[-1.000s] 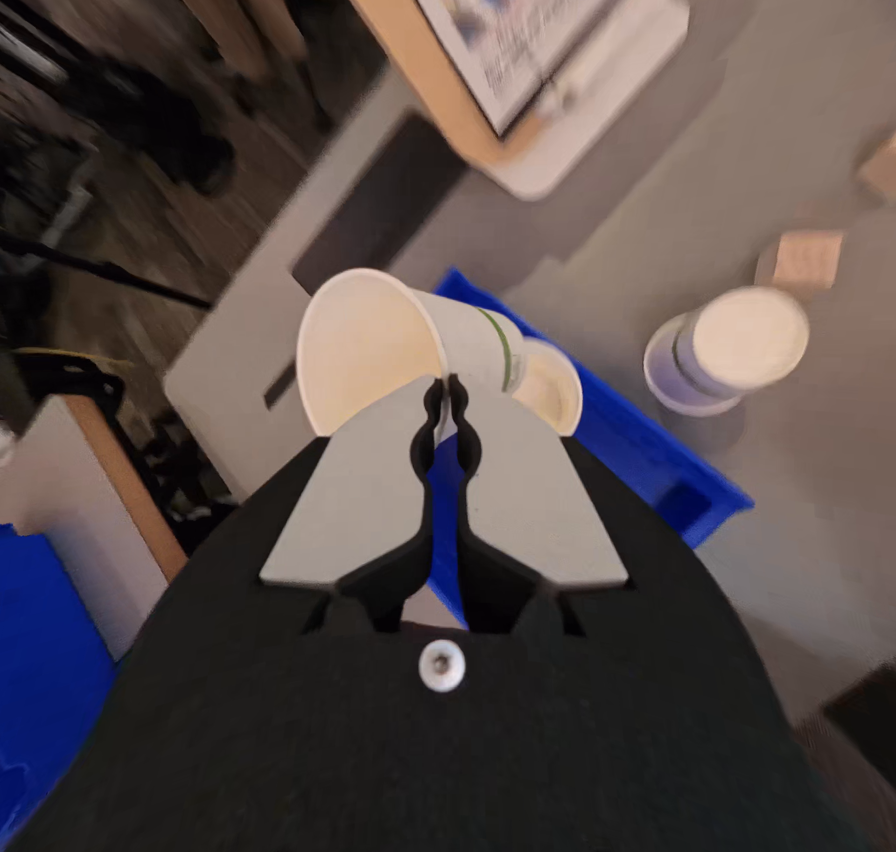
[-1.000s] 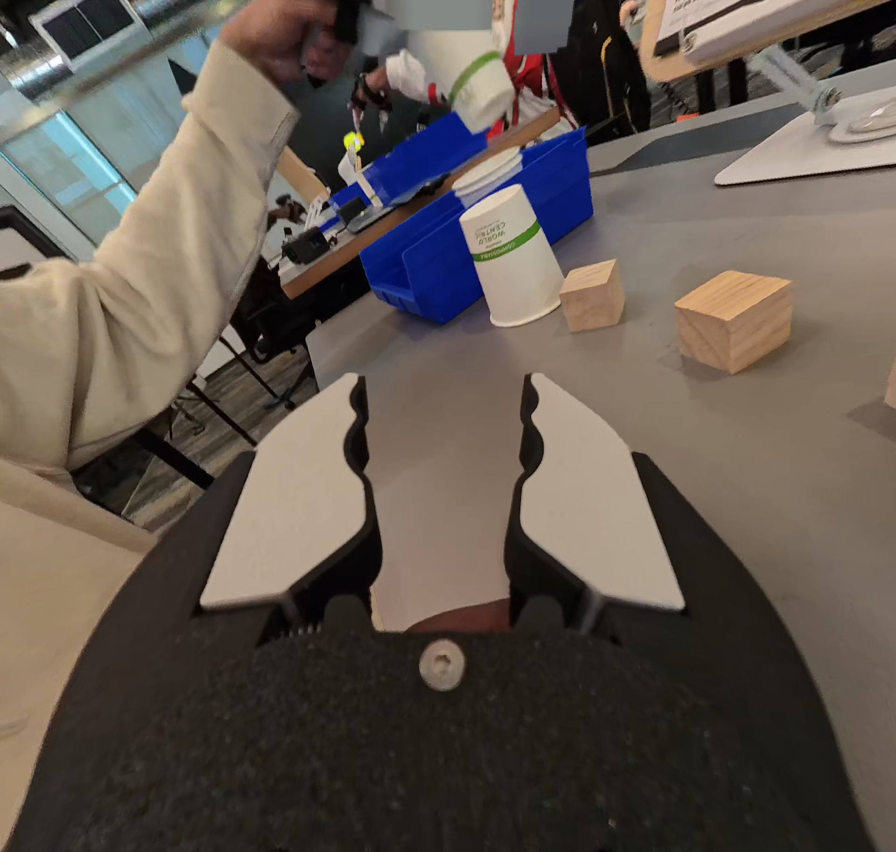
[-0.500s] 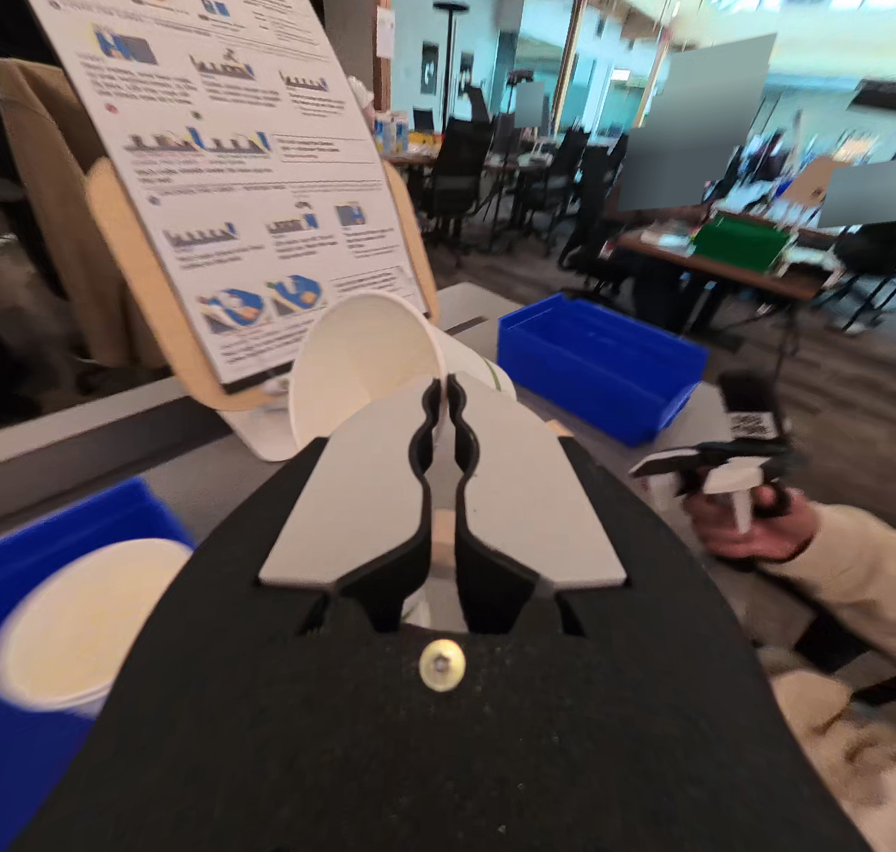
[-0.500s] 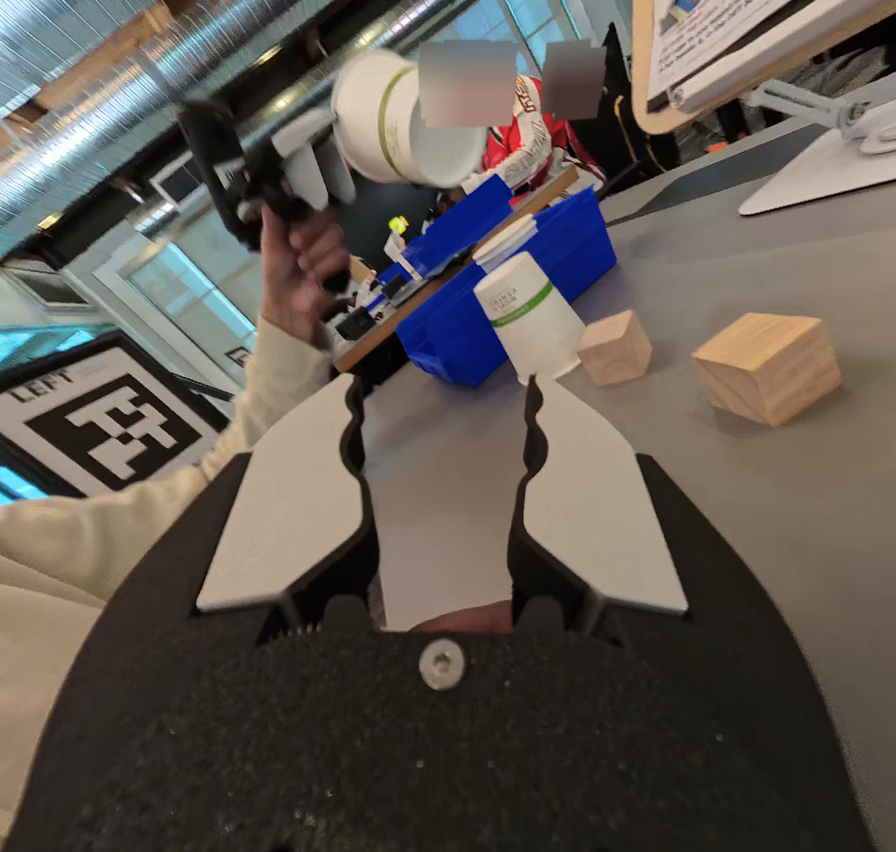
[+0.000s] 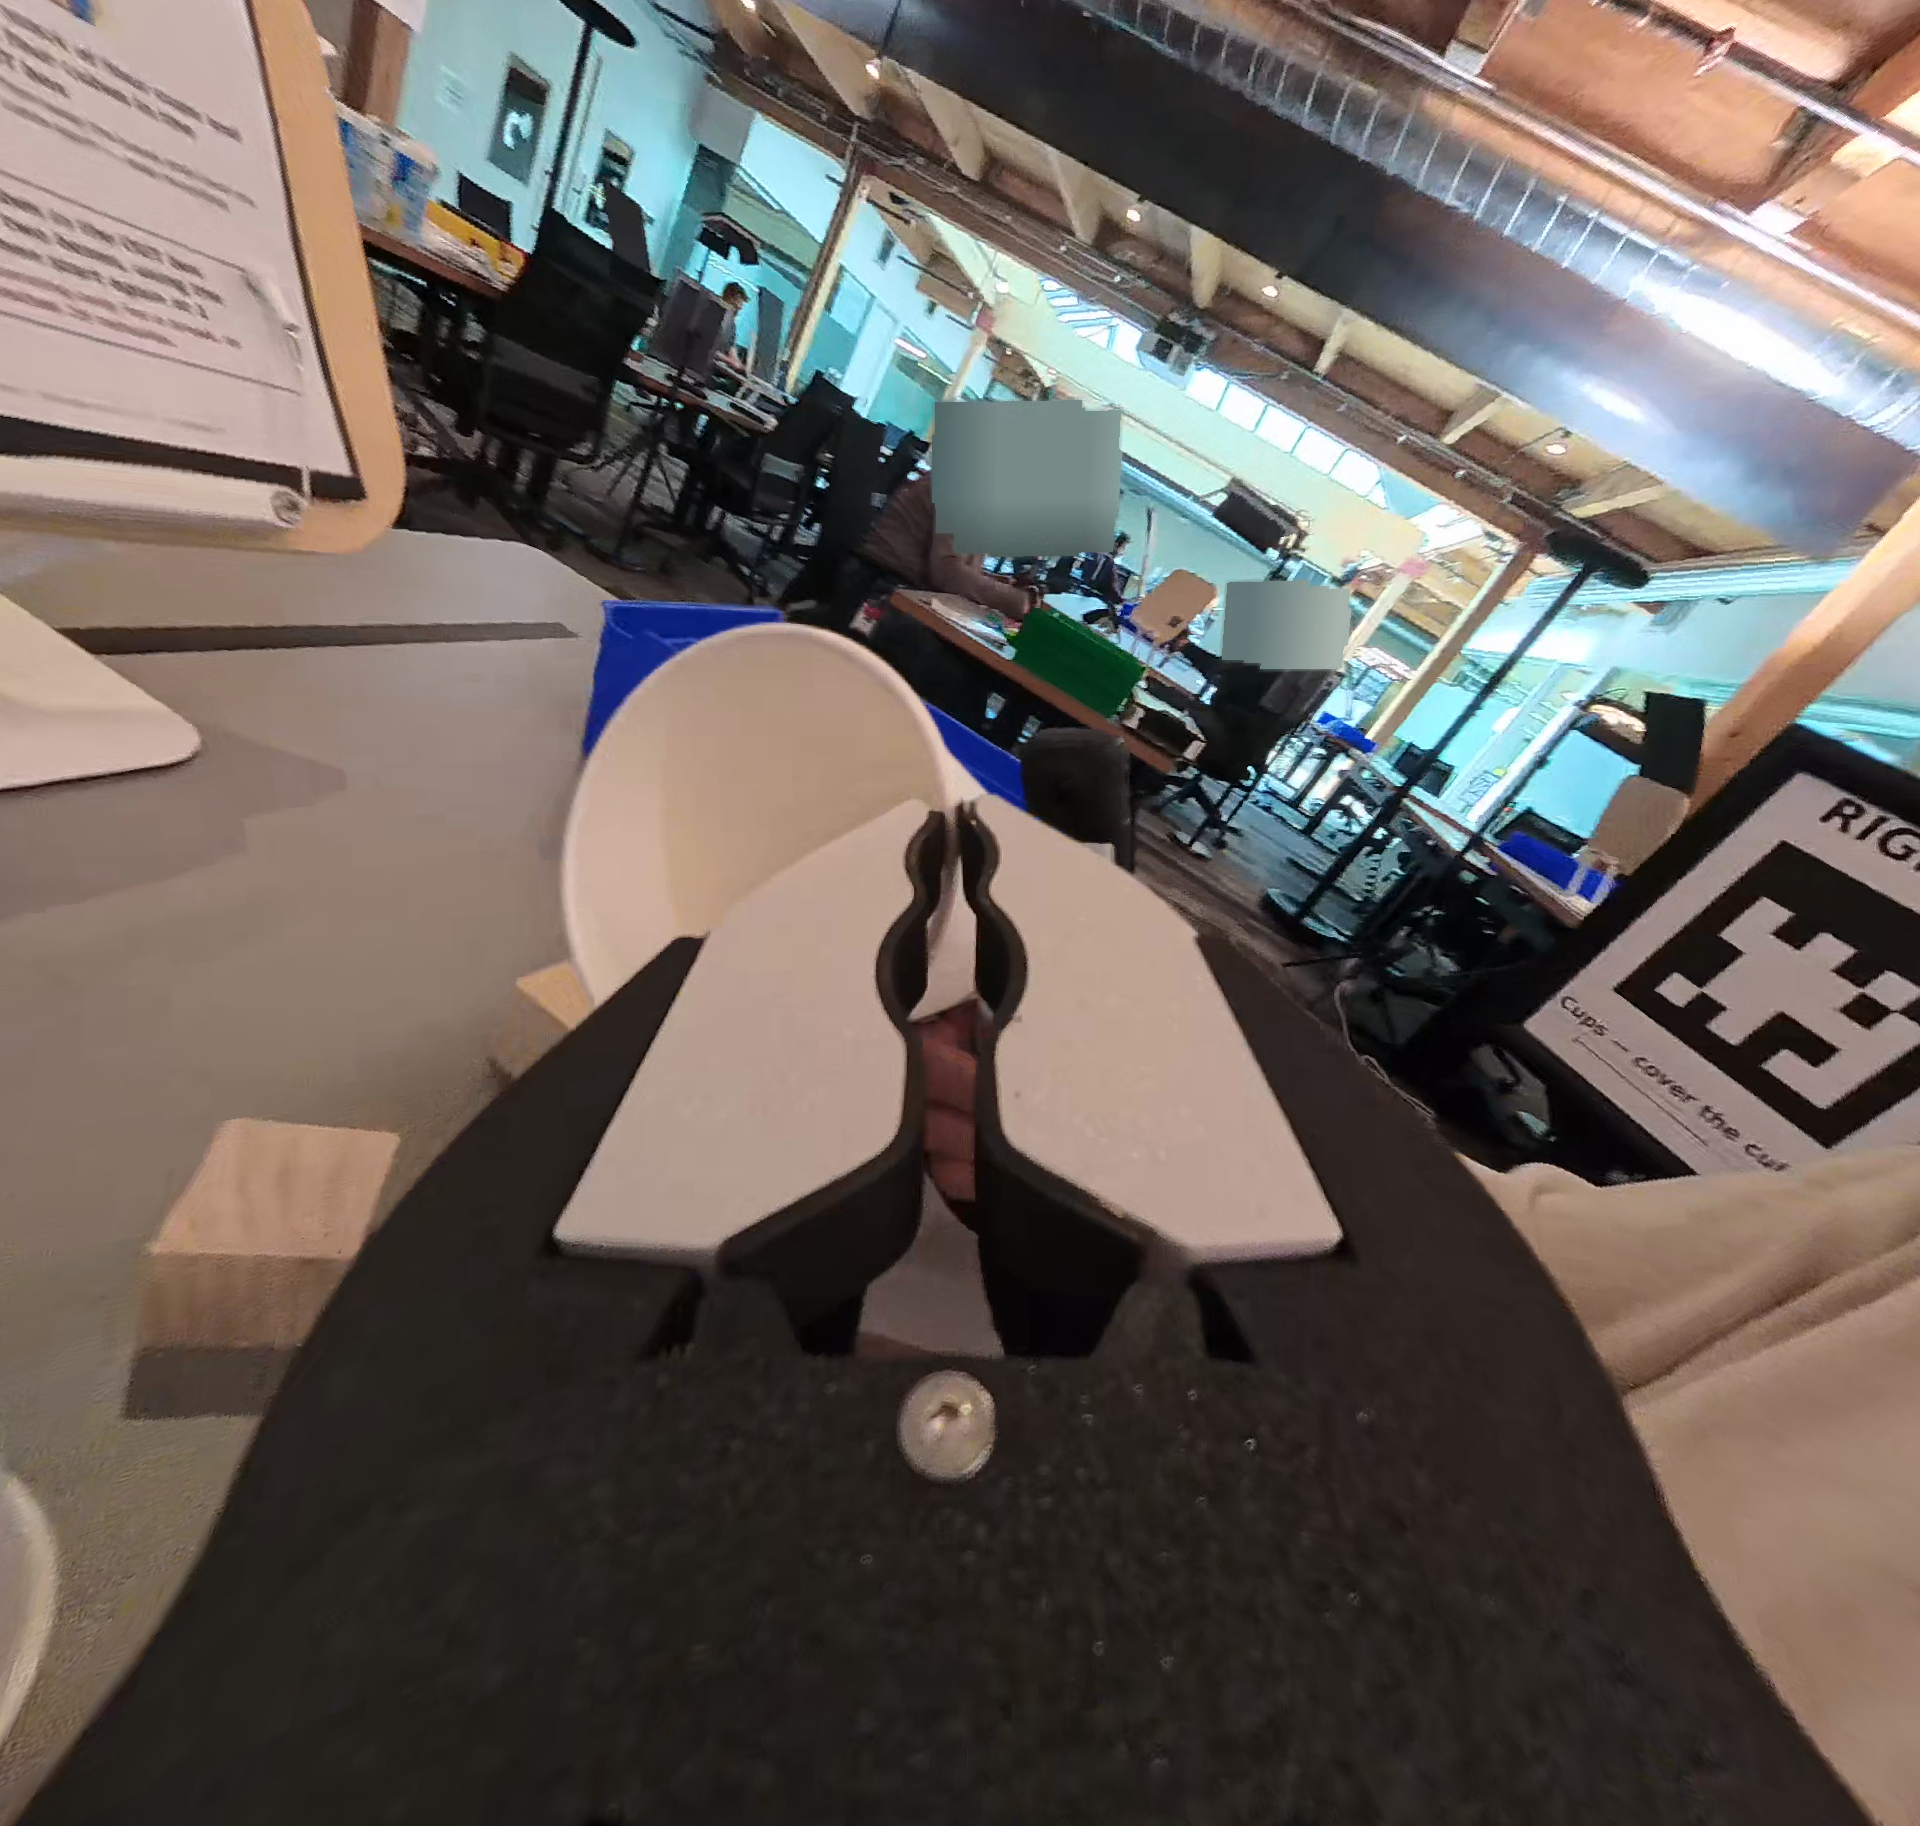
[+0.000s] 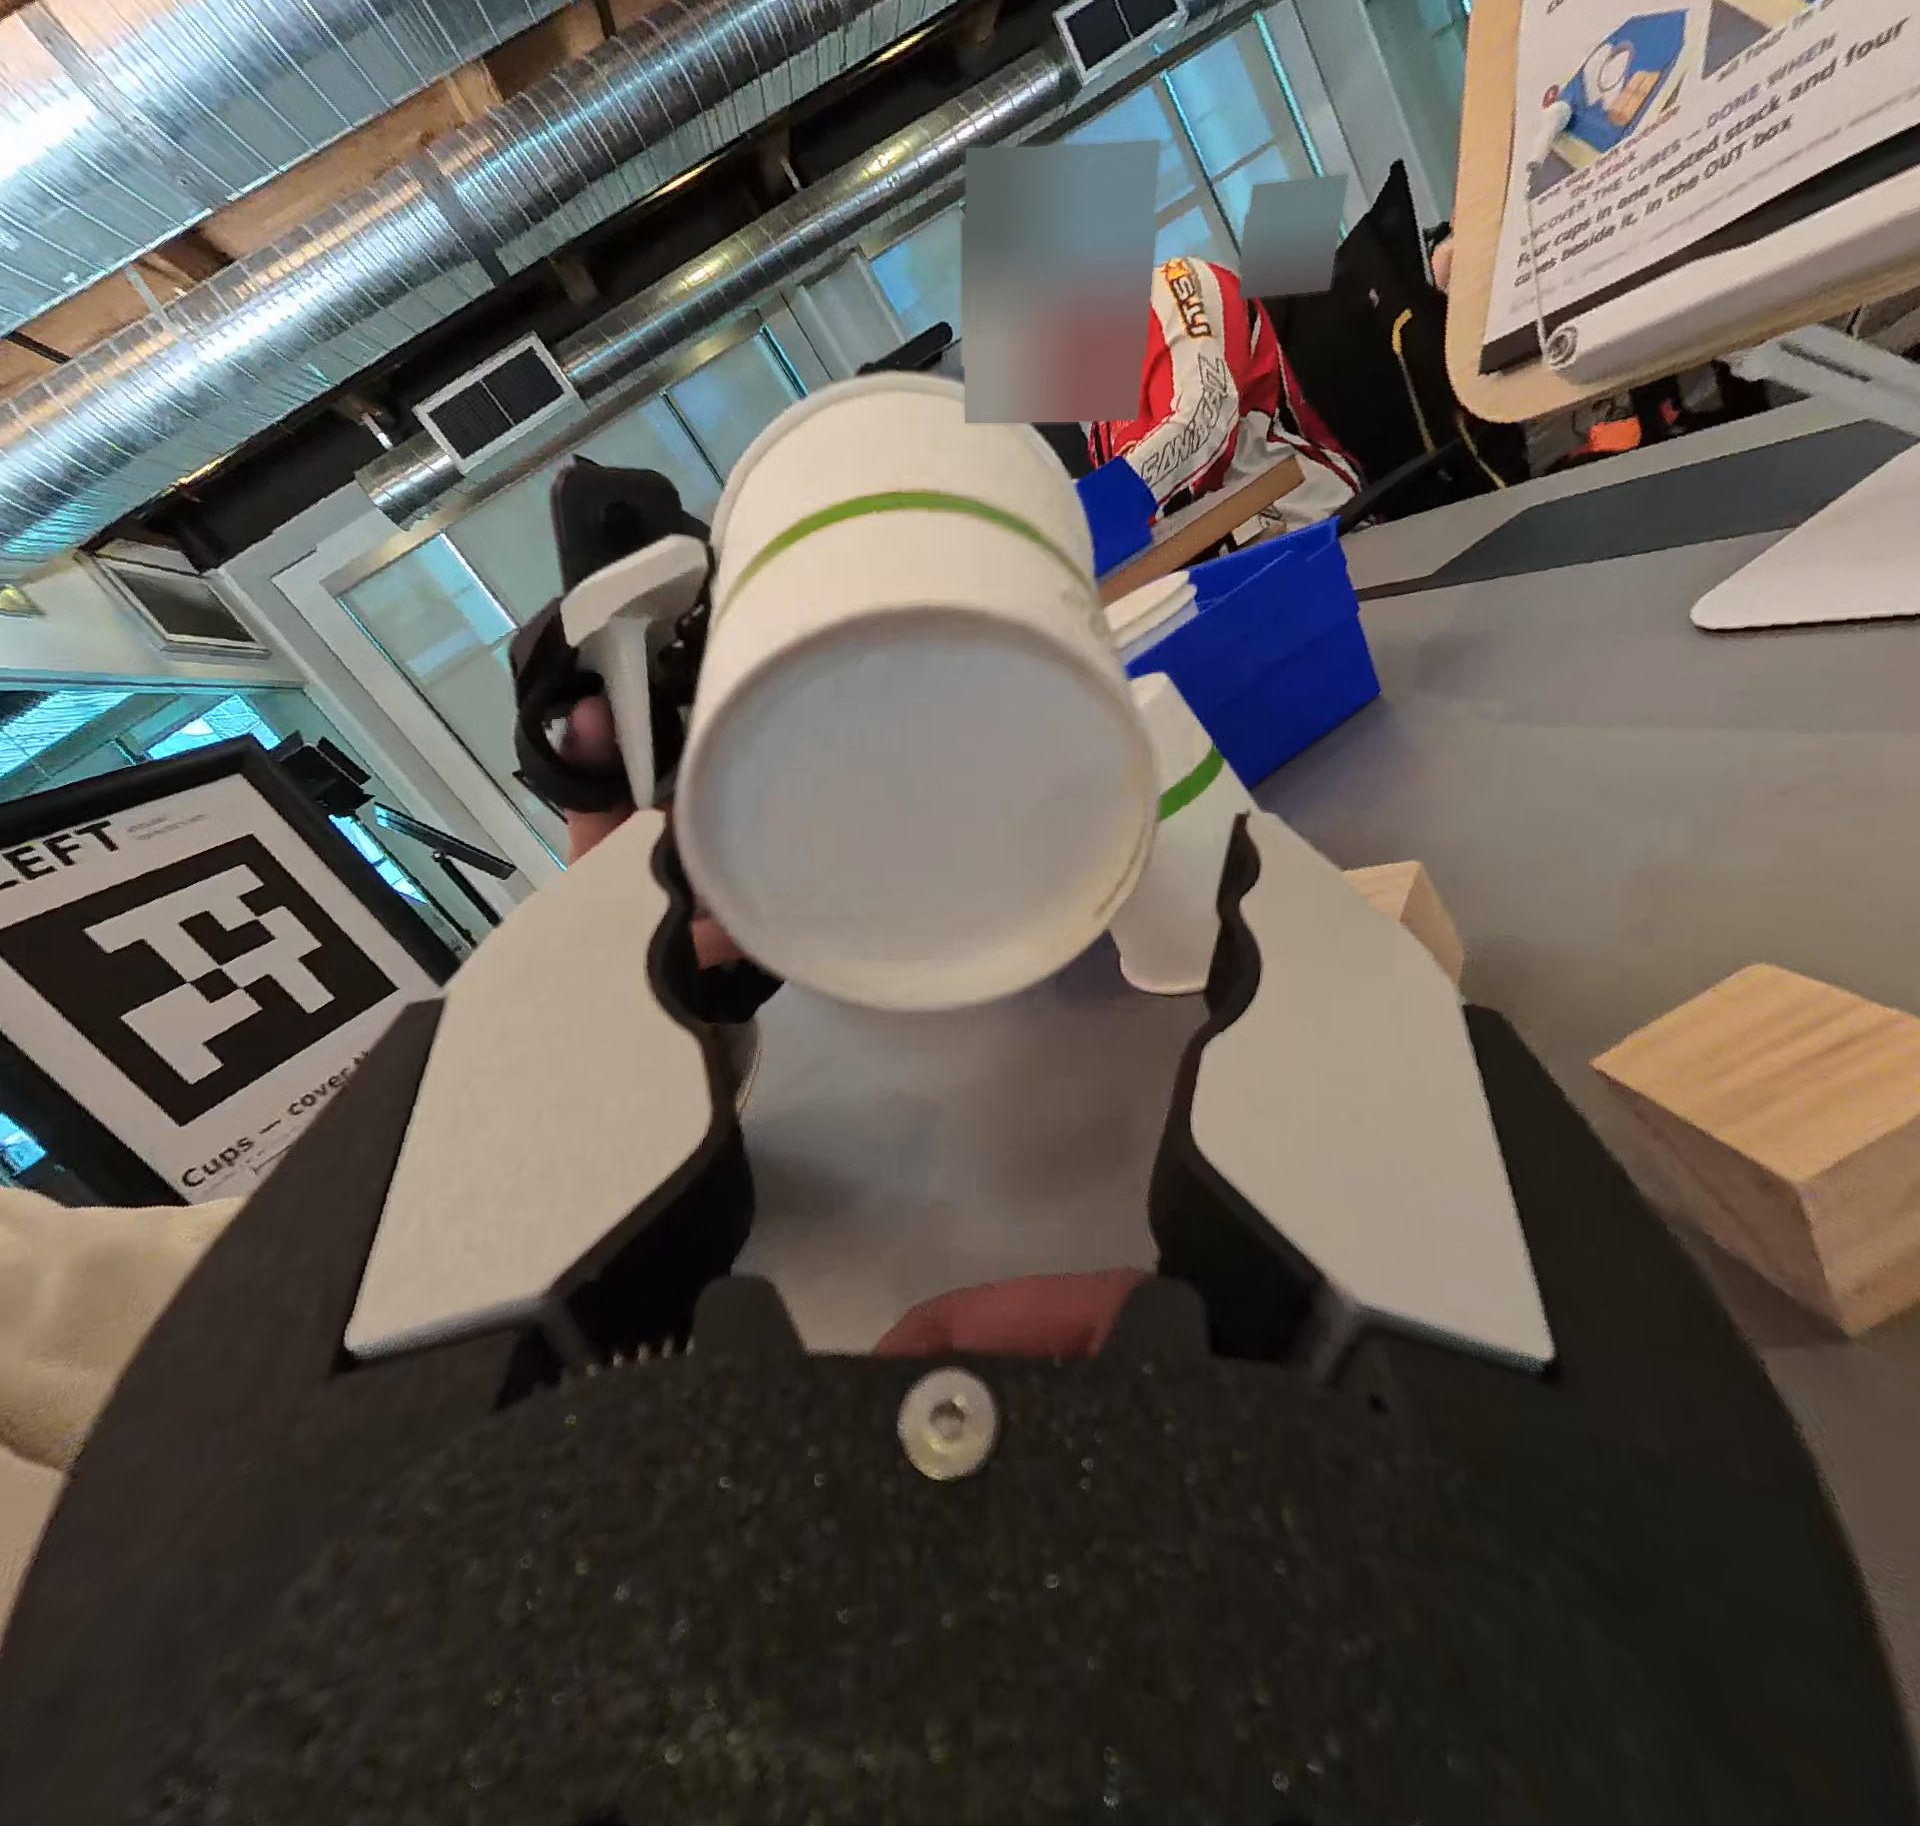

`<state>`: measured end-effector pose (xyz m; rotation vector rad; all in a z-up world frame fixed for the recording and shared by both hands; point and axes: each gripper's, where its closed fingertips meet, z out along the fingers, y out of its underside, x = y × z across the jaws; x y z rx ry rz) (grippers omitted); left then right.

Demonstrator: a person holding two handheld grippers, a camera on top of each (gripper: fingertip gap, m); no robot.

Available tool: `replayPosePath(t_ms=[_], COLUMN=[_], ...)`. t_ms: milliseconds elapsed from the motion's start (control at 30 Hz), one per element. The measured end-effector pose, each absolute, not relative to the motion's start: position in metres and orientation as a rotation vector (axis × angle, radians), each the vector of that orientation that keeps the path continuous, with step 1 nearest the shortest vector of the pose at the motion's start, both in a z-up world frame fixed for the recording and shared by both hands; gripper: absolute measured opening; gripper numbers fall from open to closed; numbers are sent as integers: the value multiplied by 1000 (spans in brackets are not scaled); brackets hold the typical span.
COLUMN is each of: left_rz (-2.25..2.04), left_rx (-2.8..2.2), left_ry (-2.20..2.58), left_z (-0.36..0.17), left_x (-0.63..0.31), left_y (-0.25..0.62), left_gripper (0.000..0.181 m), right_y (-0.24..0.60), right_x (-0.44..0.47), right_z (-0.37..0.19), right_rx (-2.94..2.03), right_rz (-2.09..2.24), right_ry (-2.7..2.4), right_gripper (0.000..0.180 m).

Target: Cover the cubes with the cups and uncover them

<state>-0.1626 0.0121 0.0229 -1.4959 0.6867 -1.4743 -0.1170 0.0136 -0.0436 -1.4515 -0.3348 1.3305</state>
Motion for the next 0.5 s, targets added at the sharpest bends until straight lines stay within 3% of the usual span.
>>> replayPosePath(t_ms=[300, 333, 433, 500], left_rz=[-1666, -1676, -1621, -1393], left_rx=[-1515, -1523, -1478, -1462], left_ry=[801, 837, 1119, 1290], left_z=[0, 0, 10, 22], left_x=[-157, -159, -178, -194], left_y=[-6, -8, -30, -33], left_gripper=[3, 9, 60, 63], right_y=[12, 12, 12, 11], right_x=[-113, -113, -115, -115], right_z=[-52, -52, -57, -58], right_rx=[-1470, -1484, -1534, -1556], right_rz=[1201, 1195, 1182, 1168], right_ry=[-481, -486, -513, -527], right_gripper=[86, 86, 86, 86])
